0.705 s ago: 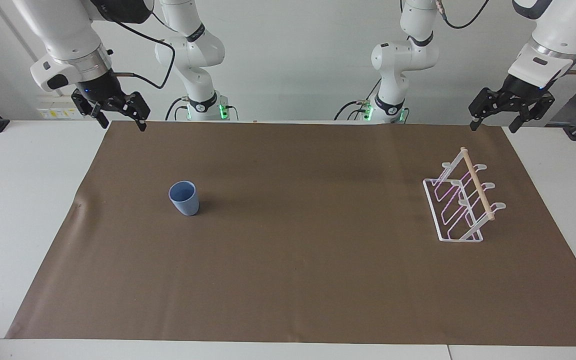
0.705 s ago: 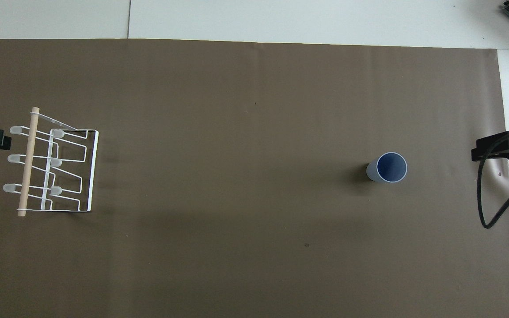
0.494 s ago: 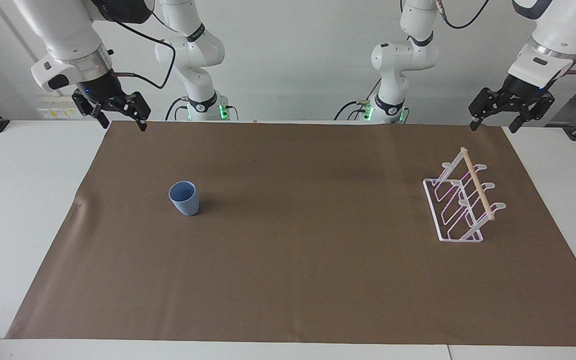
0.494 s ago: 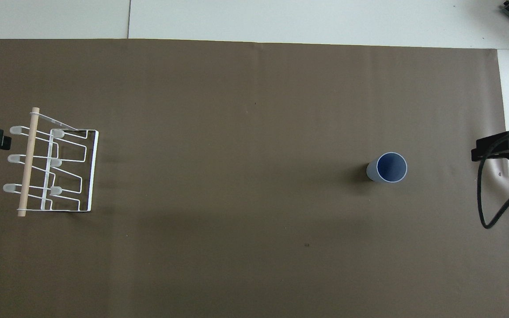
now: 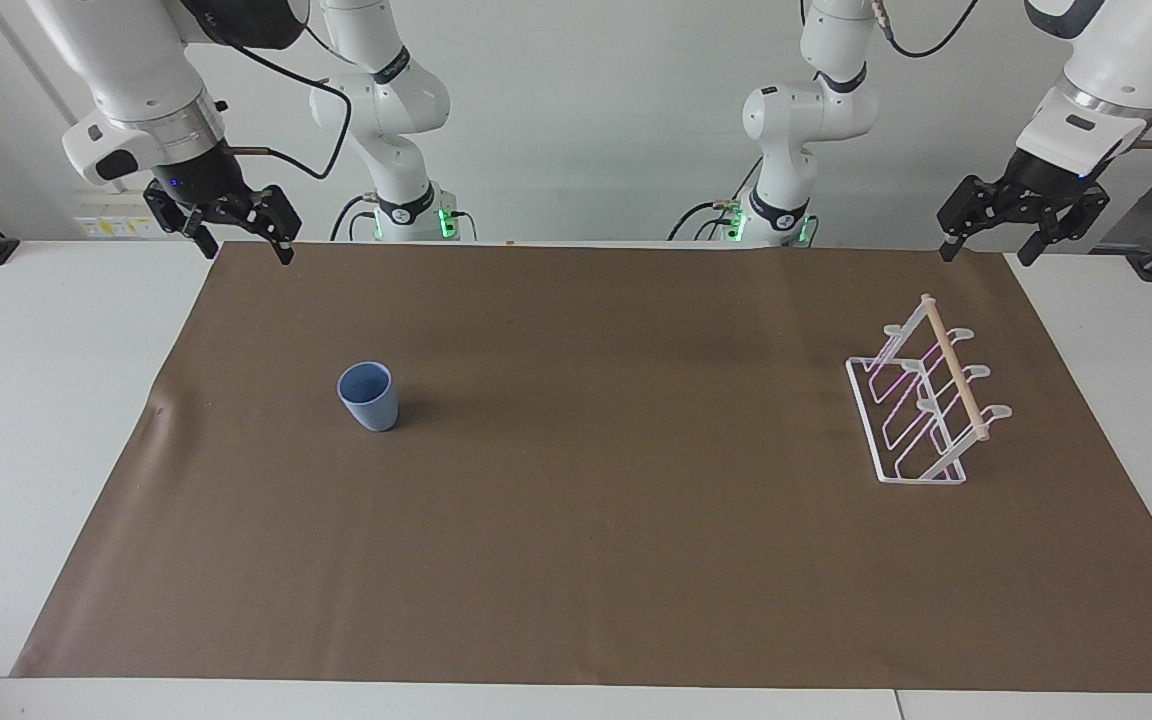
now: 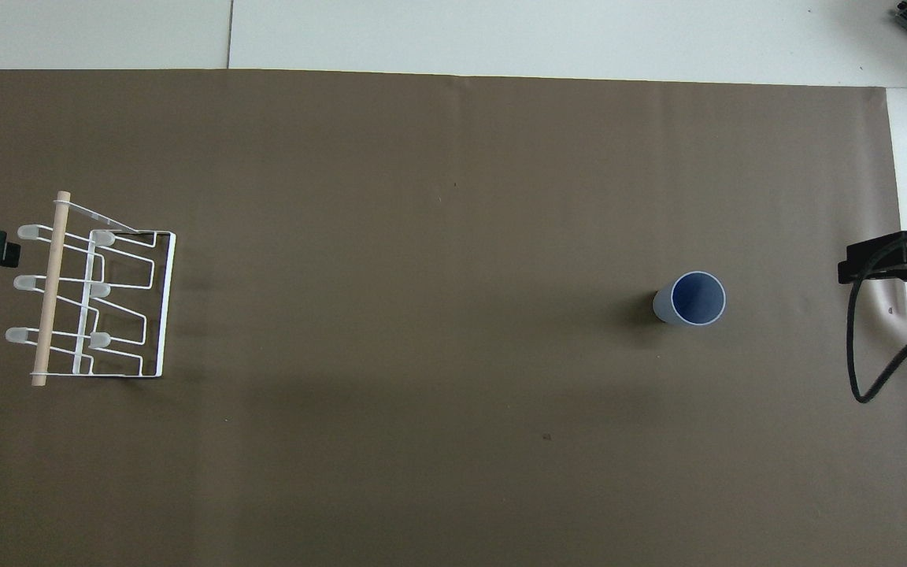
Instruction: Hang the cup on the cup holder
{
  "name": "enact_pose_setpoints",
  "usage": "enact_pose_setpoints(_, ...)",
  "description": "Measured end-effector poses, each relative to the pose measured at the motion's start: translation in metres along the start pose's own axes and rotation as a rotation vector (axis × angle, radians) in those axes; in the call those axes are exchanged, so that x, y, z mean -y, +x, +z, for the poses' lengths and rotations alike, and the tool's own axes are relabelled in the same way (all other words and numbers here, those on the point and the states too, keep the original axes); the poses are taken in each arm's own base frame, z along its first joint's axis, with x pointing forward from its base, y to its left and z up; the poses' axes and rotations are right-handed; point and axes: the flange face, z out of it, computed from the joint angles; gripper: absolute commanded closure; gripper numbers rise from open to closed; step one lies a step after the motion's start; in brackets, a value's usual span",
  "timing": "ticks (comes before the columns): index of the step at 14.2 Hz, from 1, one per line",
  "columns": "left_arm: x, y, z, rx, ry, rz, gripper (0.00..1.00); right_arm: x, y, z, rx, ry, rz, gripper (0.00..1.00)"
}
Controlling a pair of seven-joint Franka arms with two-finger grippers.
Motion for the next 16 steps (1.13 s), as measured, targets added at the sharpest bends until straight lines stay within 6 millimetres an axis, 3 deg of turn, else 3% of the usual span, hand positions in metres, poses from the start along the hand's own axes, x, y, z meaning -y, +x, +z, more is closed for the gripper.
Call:
enact_pose_setpoints(3,0.0,0.0,0.0,0.0,0.0,0.0,0.0,0.001,0.006,0.016,-0.049,0.004,-0.002,0.0)
enact_pose_setpoints(6,0.0,0.0,0.0,0.0,0.0,0.0,0.0,0.003,0.009,0.045,-0.043,0.003,-0.034,0.0)
enact_pose_setpoints(9,0.0,0.0,0.0,0.0,0.0,0.0,0.0,0.006,0.013,0.093,-0.062,0.003,-0.072,0.0)
enact_pose_setpoints(13,0.0,0.0,0.0,0.0,0.0,0.0,0.0,0.029,0.024,0.166,-0.05,-0.005,-0.133,0.0)
enact_pose_setpoints(16,0.0,0.0,0.0,0.0,0.0,0.0,0.0,0.027,0.031,0.208,-0.002,-0.008,-0.213,0.0)
